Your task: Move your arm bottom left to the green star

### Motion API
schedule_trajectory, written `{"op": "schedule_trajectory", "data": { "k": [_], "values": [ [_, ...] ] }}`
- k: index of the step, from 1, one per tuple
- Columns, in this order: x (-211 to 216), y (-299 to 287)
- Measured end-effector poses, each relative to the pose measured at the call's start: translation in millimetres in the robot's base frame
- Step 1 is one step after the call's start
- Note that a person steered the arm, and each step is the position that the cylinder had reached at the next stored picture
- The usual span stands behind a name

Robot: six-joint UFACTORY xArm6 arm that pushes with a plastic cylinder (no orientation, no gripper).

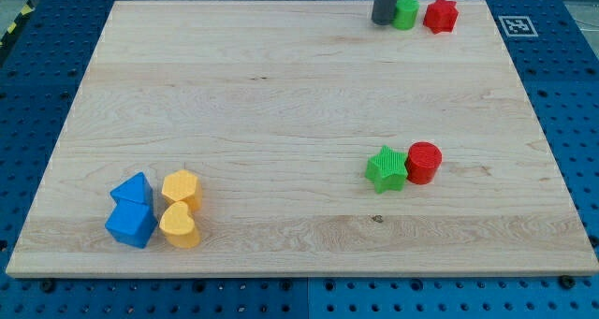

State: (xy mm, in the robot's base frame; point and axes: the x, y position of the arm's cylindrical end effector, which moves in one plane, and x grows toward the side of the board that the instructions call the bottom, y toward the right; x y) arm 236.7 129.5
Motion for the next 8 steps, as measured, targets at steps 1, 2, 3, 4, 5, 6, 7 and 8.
{"op": "schedule_trajectory", "data": {
  "k": [1, 2, 3, 4, 5, 6, 7, 8],
  "values": [
    [0, 25],
    [1, 41],
    [24, 33],
    [73, 33],
    [130, 6],
    [179, -56],
    [244, -94],
    [316, -119]
  ]
}}
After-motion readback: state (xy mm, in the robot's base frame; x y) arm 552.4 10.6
